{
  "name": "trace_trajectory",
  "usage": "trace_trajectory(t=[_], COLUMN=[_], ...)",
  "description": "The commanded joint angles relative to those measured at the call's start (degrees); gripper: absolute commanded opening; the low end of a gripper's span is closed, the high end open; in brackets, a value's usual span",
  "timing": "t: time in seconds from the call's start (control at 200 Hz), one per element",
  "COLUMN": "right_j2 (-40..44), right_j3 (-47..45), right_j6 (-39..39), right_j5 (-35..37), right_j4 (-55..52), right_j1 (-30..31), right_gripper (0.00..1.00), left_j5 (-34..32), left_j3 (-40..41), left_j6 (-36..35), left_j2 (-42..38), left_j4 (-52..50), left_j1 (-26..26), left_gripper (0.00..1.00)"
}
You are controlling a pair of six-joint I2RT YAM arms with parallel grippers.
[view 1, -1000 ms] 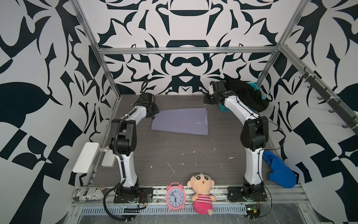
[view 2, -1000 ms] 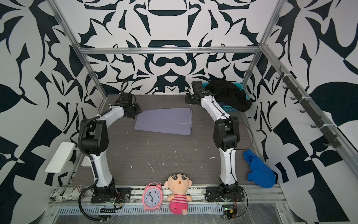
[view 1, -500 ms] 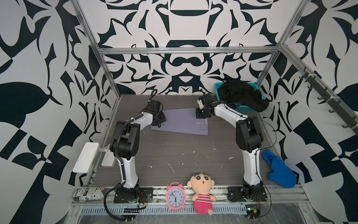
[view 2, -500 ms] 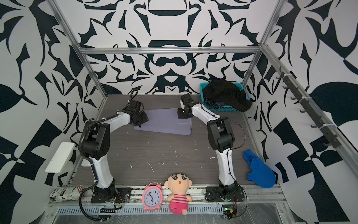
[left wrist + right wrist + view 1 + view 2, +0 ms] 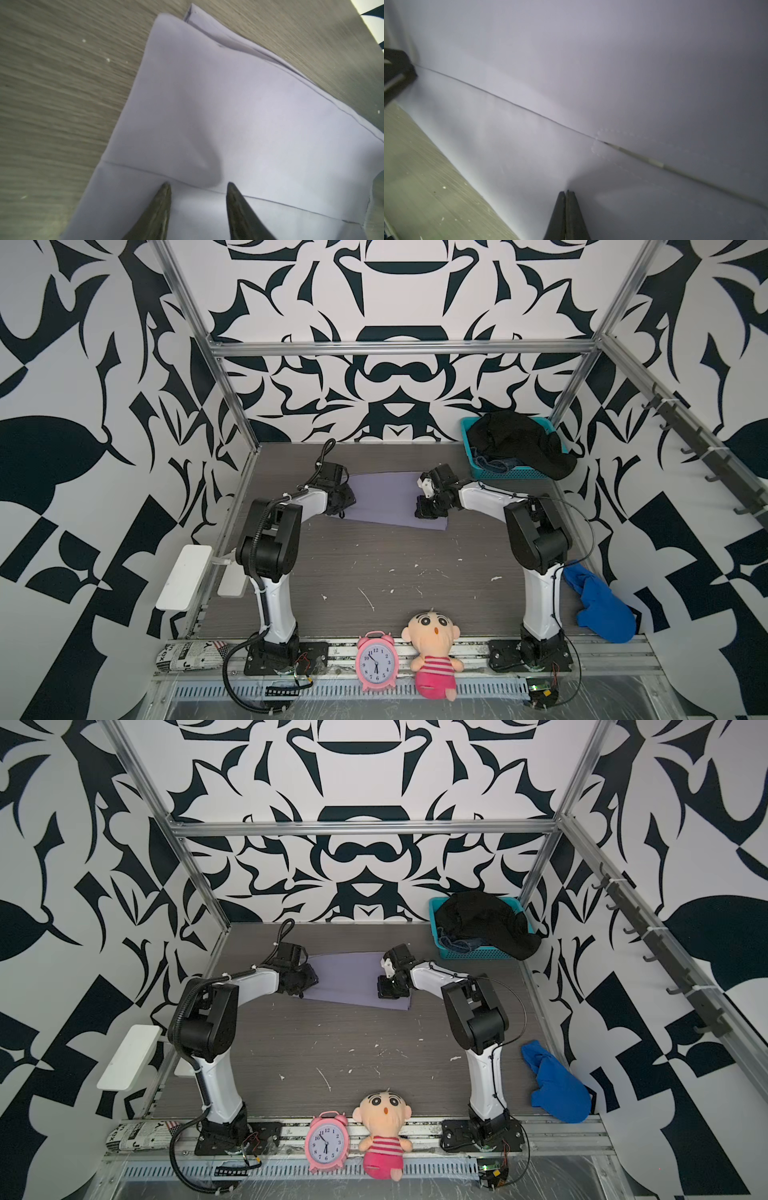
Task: Fold and stack skirts
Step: Smooth out the skirt at the top-center of the table.
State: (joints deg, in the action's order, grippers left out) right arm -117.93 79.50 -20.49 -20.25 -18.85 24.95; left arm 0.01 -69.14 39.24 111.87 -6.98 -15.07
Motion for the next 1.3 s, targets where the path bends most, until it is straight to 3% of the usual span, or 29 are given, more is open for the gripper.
trace_trajectory(t=[0.0, 0.125, 0.38, 0.45, 0.54, 0.665, 0.8, 0.965, 1.185, 1.295], right_j2=[4.02, 7.31, 9.92, 8.39, 6.47, 3.94, 0.36, -0.1, 2.68, 3.42], right_j3=[-0.58, -1.0, -5.12, -5.69, -6.3, -7.24, -7.61, -8.88, -10.44, -11.03], right_j6=[0.01, -0.01, -2.91, -2.97, -3.37, -3.65, -3.49, -3.77, -3.37, -3.34], right_j5=[-1.05, -2.02, -12.16, -12.1, -11.16, -8.82, -7.1, -6.57, -5.12, -4.47], right_j4=[2.52, 2.82, 9.57, 10.45, 11.66, 13.16, 14.15, 15.04, 14.17, 13.84], right_j1=[-0.08, 0.1, 0.98, 0.95, 0.98, 0.98, 0.97, 0.97, 0.6, 0.41], right_gripper=[0.07, 0.07, 0.07, 0.07, 0.07, 0.06, 0.05, 0.04, 0.04, 0.04], left_j5=[0.5, 0.26, -0.93, 1.64, 10.35, 13.44, 14.78, 15.62, 10.87, 12.17], left_j3=[2.59, 3.47, 4.34, 4.28, 0.88, -3.7, -5.72, -4.28, 4.66, 6.64], left_j6=[1.43, 1.69, 0.97, 1.25, 2.53, 0.82, 1.16, 3.11, 3.58, 3.66], left_j2=[0.75, -2.73, -8.69, -8.67, -6.33, -3.45, 1.7, 5.87, 3.63, 3.46], left_j4=[-2.1, -2.4, -4.09, -3.48, -4.43, -5.23, -4.0, -1.59, 2.48, 3.56], left_j1=[0.04, 0.05, 0.13, 0.13, 0.06, -4.69, -7.14, -7.47, -7.05, -5.36], left_gripper=[0.47, 0.47, 0.47, 0.47, 0.47, 0.4, 0.2, 0.14, 0.13, 0.13])
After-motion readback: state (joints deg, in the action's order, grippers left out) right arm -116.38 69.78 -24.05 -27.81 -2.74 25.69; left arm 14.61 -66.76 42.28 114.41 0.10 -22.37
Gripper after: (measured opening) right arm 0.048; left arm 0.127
